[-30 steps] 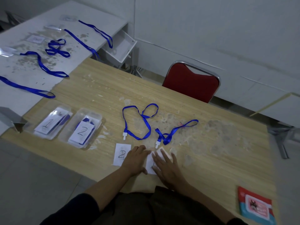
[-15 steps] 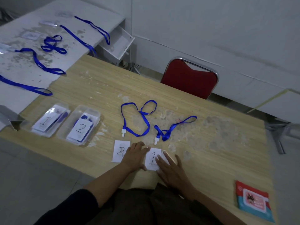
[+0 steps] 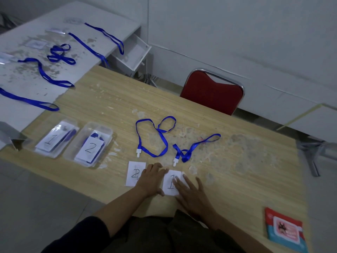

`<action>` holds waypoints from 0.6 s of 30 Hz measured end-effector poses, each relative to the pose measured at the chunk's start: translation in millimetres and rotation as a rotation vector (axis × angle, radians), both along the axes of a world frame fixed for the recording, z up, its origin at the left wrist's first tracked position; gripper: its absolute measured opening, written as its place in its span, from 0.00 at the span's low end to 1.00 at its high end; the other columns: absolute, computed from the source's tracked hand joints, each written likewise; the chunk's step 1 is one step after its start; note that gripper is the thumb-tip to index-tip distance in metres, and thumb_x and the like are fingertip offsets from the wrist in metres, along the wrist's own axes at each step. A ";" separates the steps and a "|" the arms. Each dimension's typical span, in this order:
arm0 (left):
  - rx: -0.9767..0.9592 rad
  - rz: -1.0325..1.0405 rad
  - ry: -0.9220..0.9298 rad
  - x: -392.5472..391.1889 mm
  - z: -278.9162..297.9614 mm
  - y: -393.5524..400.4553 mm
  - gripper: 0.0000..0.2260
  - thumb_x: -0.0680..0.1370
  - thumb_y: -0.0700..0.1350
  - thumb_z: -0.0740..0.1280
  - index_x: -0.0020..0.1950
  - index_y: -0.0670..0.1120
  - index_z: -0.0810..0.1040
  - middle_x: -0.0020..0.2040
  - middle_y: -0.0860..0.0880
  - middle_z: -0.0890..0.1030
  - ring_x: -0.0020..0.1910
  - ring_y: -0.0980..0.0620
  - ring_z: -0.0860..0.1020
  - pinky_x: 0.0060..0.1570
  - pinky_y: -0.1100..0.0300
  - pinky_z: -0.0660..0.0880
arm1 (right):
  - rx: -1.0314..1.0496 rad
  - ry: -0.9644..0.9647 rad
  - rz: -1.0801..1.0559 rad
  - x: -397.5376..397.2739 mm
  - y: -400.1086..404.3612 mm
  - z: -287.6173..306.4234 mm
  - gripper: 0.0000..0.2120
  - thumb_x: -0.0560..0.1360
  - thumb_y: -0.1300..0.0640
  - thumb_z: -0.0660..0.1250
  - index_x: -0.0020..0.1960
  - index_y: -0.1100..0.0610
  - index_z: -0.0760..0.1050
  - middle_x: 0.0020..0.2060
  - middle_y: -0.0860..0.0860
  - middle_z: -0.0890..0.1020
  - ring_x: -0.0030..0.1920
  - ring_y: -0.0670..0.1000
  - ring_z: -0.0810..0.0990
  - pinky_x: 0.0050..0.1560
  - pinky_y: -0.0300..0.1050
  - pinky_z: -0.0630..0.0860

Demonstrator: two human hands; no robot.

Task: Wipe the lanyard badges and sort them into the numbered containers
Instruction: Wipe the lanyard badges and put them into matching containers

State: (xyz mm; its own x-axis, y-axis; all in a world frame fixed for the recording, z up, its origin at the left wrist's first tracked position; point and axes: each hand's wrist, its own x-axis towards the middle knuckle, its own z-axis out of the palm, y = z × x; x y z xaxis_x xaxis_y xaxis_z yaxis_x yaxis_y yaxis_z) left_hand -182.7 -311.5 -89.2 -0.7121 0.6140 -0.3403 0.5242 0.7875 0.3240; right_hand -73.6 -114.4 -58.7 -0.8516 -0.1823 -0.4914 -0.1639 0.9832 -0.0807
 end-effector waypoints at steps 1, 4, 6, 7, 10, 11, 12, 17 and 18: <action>0.017 0.006 0.001 0.3 0.4 -0.4 0.45 0.64 0.62 0.75 0.76 0.55 0.58 0.72 0.49 0.62 0.69 0.47 0.62 0.64 0.52 0.66 | -0.018 -0.006 -0.065 -4.7 -1.4 -2.4 0.29 0.81 0.36 0.38 0.80 0.45 0.43 0.79 0.43 0.47 0.79 0.50 0.41 0.76 0.66 0.44; 0.060 0.010 -0.018 -1.2 2.1 -1.4 0.44 0.64 0.62 0.75 0.75 0.55 0.59 0.70 0.50 0.63 0.68 0.49 0.63 0.63 0.53 0.66 | -0.007 0.009 0.030 -13.7 -10.1 -3.3 0.30 0.81 0.37 0.38 0.80 0.46 0.44 0.79 0.45 0.47 0.79 0.50 0.41 0.75 0.64 0.41; 0.066 0.007 -0.032 -1.6 1.7 -2.5 0.44 0.64 0.62 0.75 0.75 0.55 0.59 0.71 0.50 0.62 0.69 0.49 0.63 0.64 0.53 0.66 | -0.042 0.002 0.172 -13.8 -9.2 -4.2 0.29 0.81 0.36 0.38 0.79 0.44 0.45 0.79 0.44 0.48 0.79 0.50 0.42 0.73 0.65 0.39; 0.065 0.007 -0.039 -1.1 1.0 -3.1 0.44 0.64 0.62 0.75 0.75 0.56 0.58 0.72 0.50 0.62 0.70 0.49 0.62 0.65 0.52 0.66 | -0.066 -0.012 0.171 -14.4 -5.5 -6.3 0.29 0.80 0.35 0.37 0.79 0.43 0.42 0.79 0.43 0.45 0.78 0.49 0.39 0.73 0.64 0.34; 0.042 0.002 -0.032 0.6 -0.2 -3.3 0.44 0.65 0.63 0.74 0.76 0.56 0.57 0.74 0.49 0.60 0.72 0.47 0.60 0.66 0.50 0.64 | -0.030 0.026 -0.043 -21.7 -3.1 -3.1 0.33 0.78 0.34 0.32 0.79 0.45 0.40 0.79 0.44 0.43 0.78 0.49 0.35 0.74 0.62 0.32; 0.040 0.003 -0.031 0.6 -0.1 -3.4 0.44 0.65 0.63 0.74 0.76 0.56 0.57 0.74 0.49 0.60 0.72 0.47 0.60 0.66 0.50 0.64 | -0.040 0.008 -0.078 -23.4 -7.2 0.5 0.33 0.78 0.34 0.33 0.80 0.45 0.41 0.79 0.44 0.45 0.78 0.49 0.37 0.76 0.63 0.35; 0.043 0.001 -0.030 0.0 -0.3 -3.4 0.44 0.65 0.62 0.74 0.76 0.56 0.57 0.74 0.49 0.60 0.71 0.47 0.60 0.66 0.50 0.64 | -0.062 -0.010 -0.053 -24.9 -13.4 7.1 0.32 0.79 0.34 0.37 0.80 0.45 0.46 0.79 0.44 0.48 0.79 0.50 0.41 0.76 0.65 0.42; 0.077 0.007 -0.053 -2.5 -1.2 -4.3 0.44 0.64 0.63 0.74 0.75 0.57 0.58 0.71 0.50 0.62 0.69 0.49 0.62 0.64 0.52 0.66 | -0.055 -0.016 0.115 -16.9 -8.7 -4.2 0.29 0.80 0.35 0.41 0.79 0.42 0.49 0.79 0.44 0.54 0.79 0.50 0.48 0.74 0.65 0.45; 0.081 0.011 -0.047 -2.0 -0.9 -4.2 0.44 0.64 0.63 0.74 0.75 0.56 0.58 0.71 0.50 0.62 0.68 0.49 0.63 0.64 0.53 0.66 | -0.033 -0.013 0.023 -19.6 -5.8 -5.8 0.31 0.79 0.34 0.37 0.79 0.43 0.43 0.79 0.45 0.47 0.78 0.50 0.40 0.74 0.63 0.37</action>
